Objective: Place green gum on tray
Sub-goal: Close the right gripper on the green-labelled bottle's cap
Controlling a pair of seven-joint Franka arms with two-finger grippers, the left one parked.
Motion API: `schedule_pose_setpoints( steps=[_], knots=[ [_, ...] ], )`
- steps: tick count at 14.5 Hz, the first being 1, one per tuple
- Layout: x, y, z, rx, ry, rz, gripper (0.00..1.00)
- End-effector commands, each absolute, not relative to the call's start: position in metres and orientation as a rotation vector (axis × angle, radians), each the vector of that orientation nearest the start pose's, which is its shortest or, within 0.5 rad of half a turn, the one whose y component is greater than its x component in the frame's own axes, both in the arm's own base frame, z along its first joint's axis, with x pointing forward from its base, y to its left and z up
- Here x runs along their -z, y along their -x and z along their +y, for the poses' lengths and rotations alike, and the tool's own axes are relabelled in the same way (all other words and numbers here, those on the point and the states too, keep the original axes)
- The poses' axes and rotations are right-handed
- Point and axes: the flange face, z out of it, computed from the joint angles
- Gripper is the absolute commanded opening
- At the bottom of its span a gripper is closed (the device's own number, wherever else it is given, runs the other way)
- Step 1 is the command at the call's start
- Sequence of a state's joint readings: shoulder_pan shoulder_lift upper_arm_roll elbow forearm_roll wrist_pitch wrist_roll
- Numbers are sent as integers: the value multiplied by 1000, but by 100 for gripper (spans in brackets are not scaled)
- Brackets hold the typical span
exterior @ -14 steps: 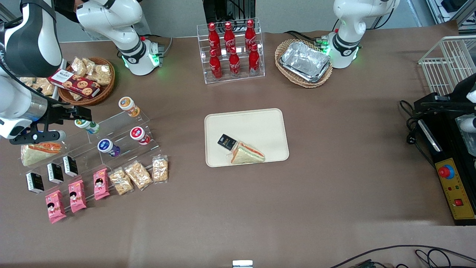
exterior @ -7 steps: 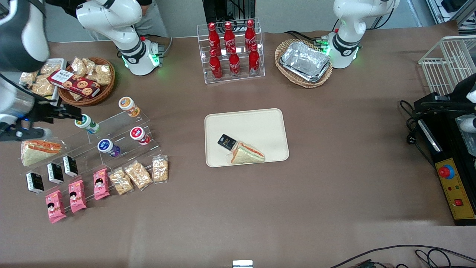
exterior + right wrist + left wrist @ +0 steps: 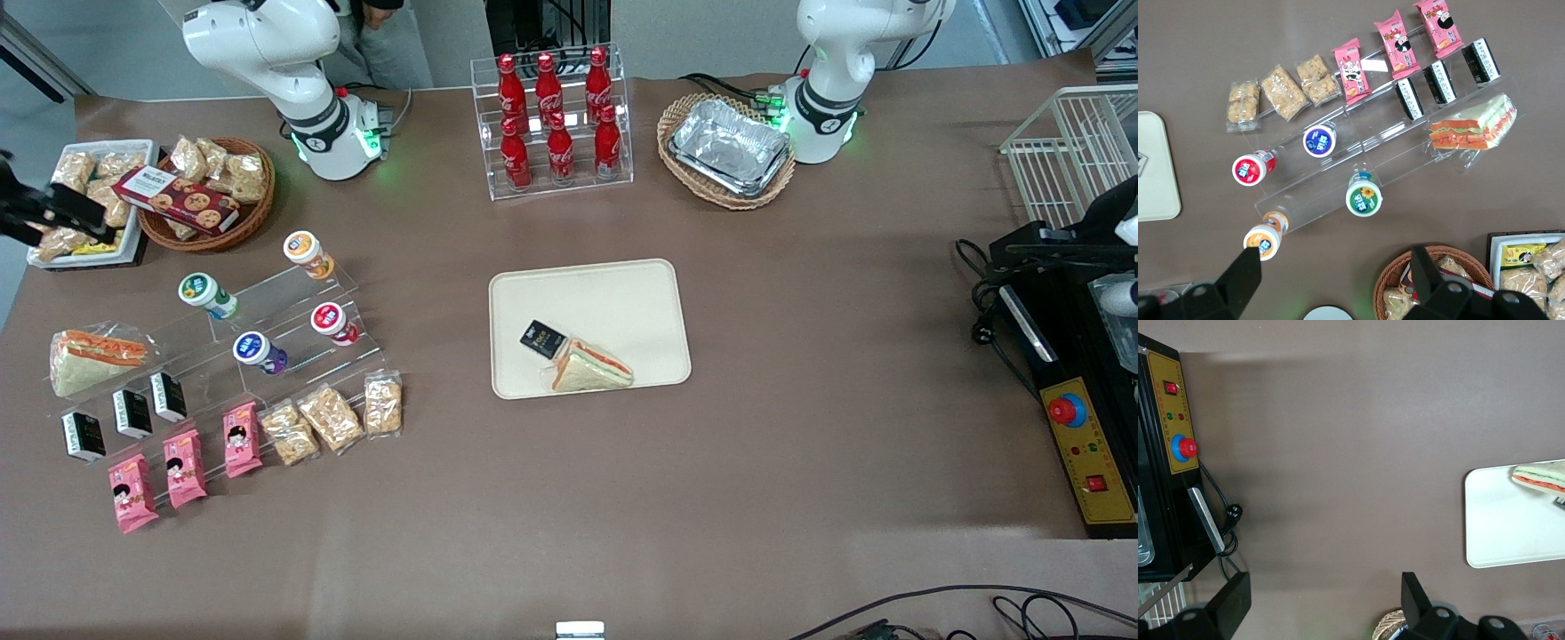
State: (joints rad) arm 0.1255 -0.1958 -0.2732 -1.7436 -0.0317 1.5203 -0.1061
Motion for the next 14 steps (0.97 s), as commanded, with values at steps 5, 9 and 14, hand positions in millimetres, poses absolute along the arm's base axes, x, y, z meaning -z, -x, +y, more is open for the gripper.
schedule_pose_setpoints(
  steps=[5, 9, 14],
  knots=[
    [-518, -482, -94, 11, 3097, 72, 100],
    [-437, -470, -91, 42, 3099, 79, 100],
    [-398, -452, -97, -10, 3087, 112, 100]
  ],
)
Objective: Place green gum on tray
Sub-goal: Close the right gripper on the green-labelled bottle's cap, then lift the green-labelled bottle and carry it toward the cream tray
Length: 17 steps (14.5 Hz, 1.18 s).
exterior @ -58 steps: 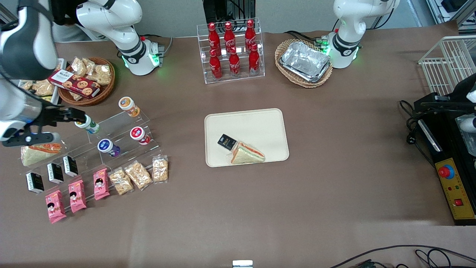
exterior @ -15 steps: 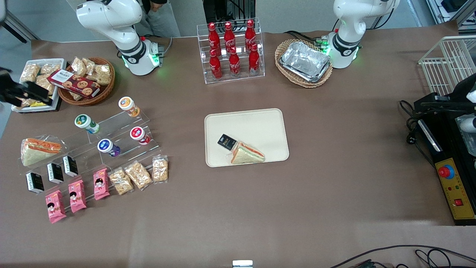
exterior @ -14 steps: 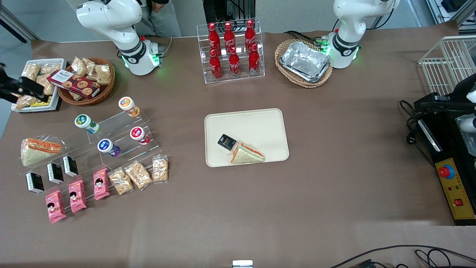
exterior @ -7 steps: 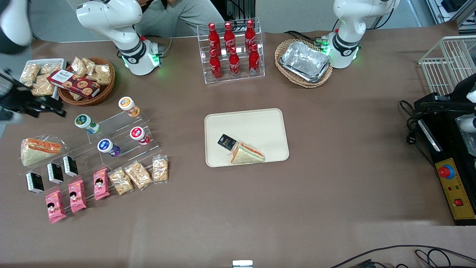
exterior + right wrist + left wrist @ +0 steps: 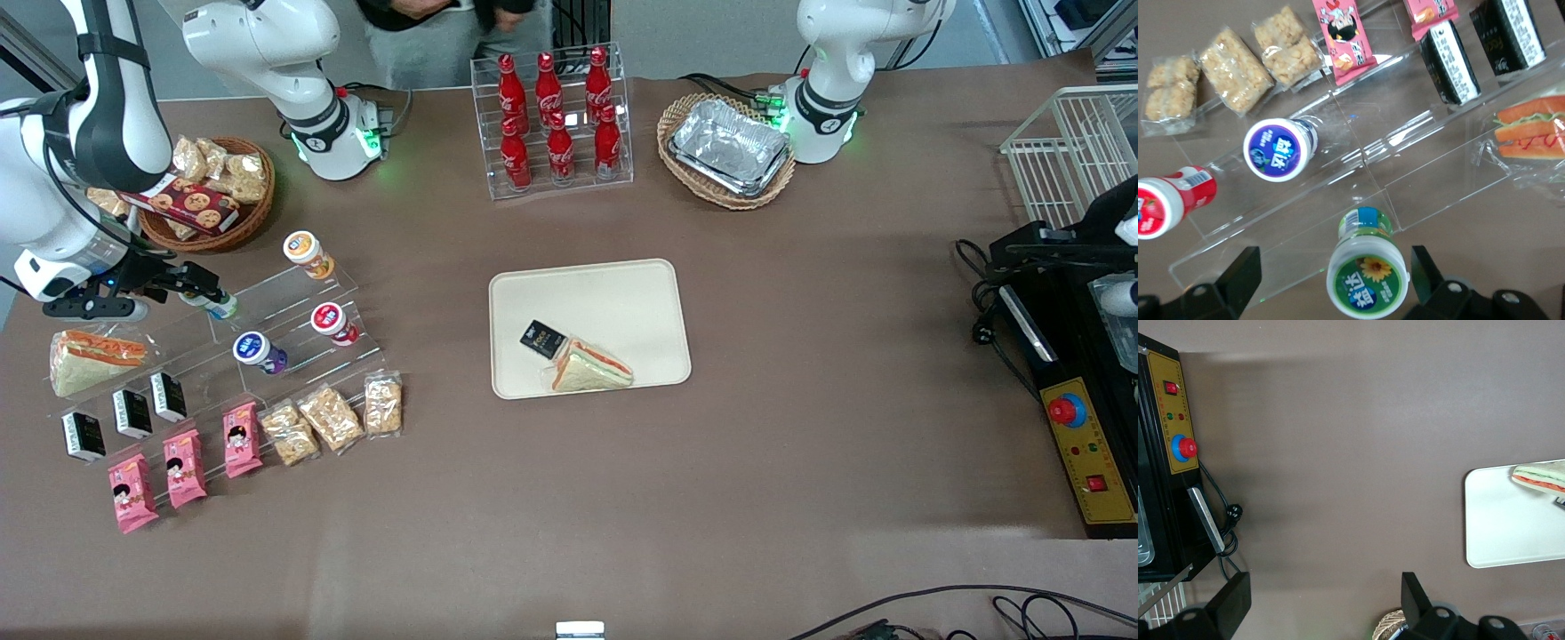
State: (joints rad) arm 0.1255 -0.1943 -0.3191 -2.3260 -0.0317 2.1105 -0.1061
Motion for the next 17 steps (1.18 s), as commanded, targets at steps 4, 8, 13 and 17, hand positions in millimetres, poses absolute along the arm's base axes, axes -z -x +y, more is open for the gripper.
schedule_pose_setpoints(
  steps=[4, 8, 13, 17],
  knots=[
    [-378, -441, -96, -46, 3083, 115, 100],
    [-369, -436, -97, -40, 3125, 66, 87],
    [-368, -437, -98, -48, 3141, 31, 49],
    [-370, -436, -107, -49, 3137, 26, 17]
  ],
)
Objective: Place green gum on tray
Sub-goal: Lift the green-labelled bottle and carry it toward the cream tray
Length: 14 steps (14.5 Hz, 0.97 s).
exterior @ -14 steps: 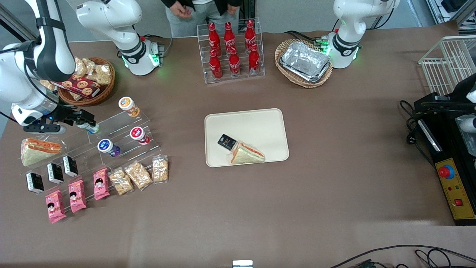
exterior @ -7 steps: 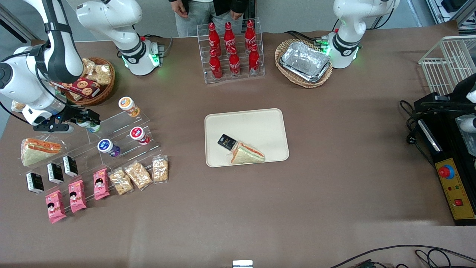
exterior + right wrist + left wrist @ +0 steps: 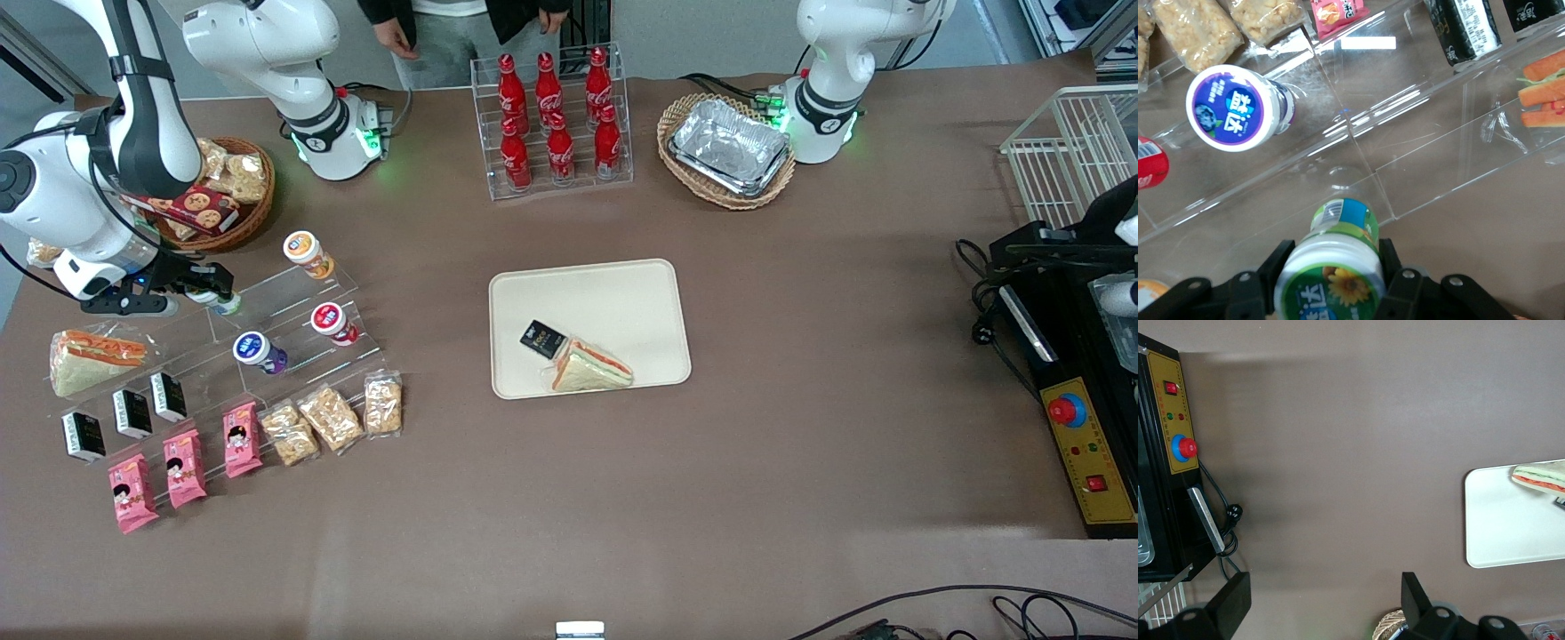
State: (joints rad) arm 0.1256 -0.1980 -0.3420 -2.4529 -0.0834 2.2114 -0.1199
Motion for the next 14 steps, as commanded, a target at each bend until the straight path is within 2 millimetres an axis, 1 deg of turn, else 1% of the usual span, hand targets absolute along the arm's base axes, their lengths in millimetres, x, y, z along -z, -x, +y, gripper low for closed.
schedule_pose_setpoints(
  steps=[1, 2, 3, 4, 5, 6, 7, 9, 10, 11, 12, 14],
  knots=[
    [-376, -437, -108, -42, 3135, -1, 16],
    [-391, -438, -114, -23, 3130, -30, 15],
    [-413, -440, -124, -22, 3125, -30, 15],
    [-439, -445, -130, -61, 3122, -27, 14],
    [-470, -450, -135, -121, 3116, -15, 14],
    [-498, -453, -138, -182, 3110, 0, 14],
    [-524, -457, -139, -201, 3113, 12, 14],
    [-563, -459, -140, -207, 3110, 27, 14],
    [-575, -459, -137, -213, 3109, 21, 14],
    [-581, -460, -124, -226, 3111, -9, 14],
    [-585, -463, -99, -220, 3115, -30, 14],
    [-591, -470, -25, -209, 3103, 128, 14]
  ],
)
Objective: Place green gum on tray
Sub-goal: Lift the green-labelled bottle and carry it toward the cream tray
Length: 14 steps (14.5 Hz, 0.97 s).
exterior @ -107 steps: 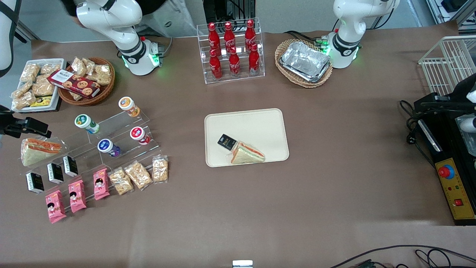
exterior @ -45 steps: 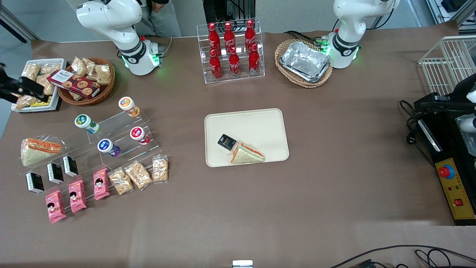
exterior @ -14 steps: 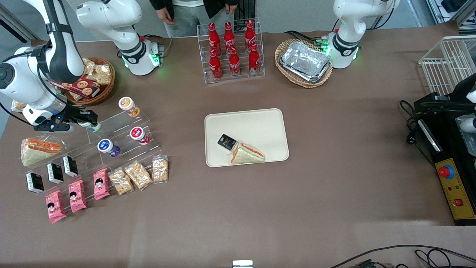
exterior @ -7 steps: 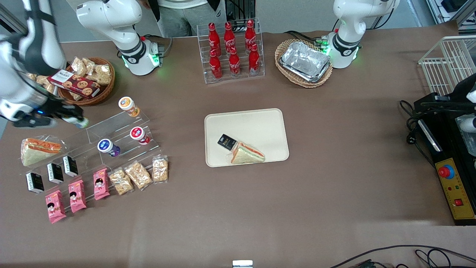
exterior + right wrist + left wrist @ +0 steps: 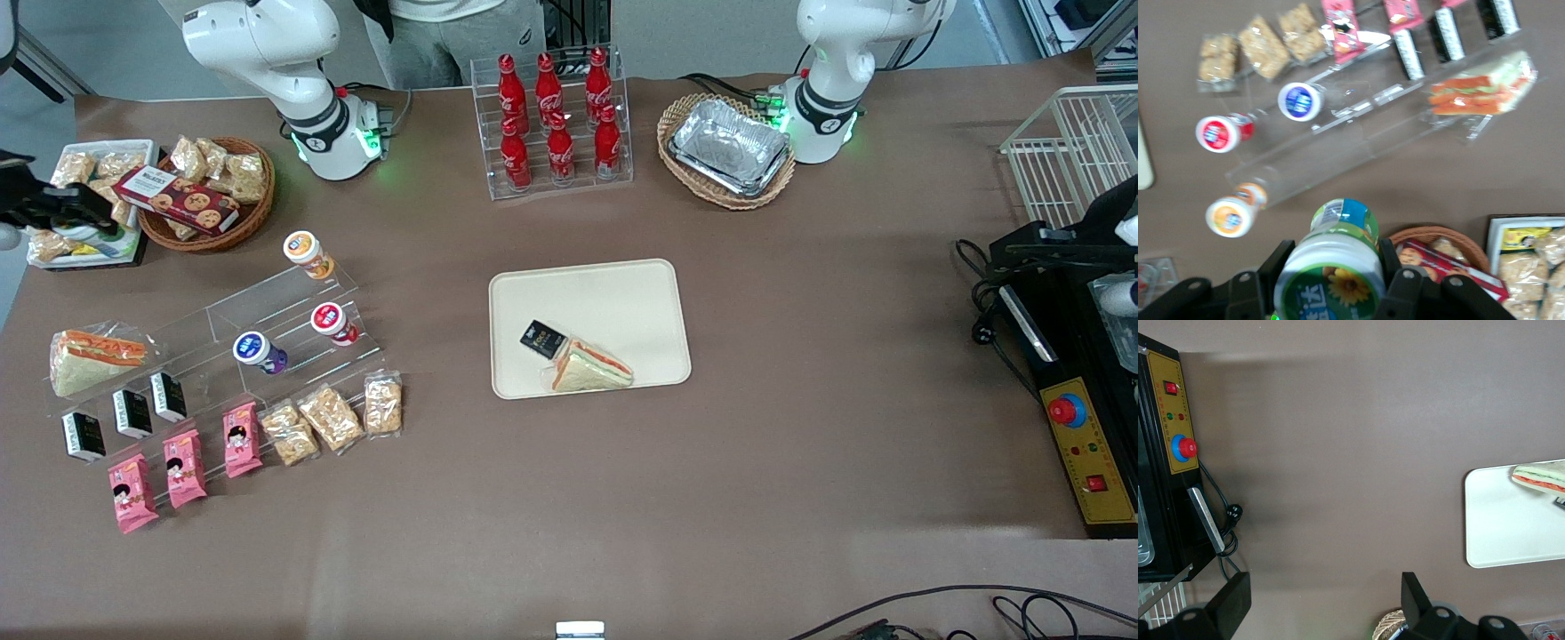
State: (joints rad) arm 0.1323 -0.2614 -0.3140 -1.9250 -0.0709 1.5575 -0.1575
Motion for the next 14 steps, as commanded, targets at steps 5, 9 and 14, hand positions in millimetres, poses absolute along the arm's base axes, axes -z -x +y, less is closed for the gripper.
schedule_pose_setpoints(
  steps=[5, 9, 14],
  knots=[
    [-565, -468, 202, -198, 3011, 323, 14],
    [-482, -462, 325, -151, 2986, 345, 14],
    [-334, -452, 386, -39, 3036, 266, 14]
  ],
)
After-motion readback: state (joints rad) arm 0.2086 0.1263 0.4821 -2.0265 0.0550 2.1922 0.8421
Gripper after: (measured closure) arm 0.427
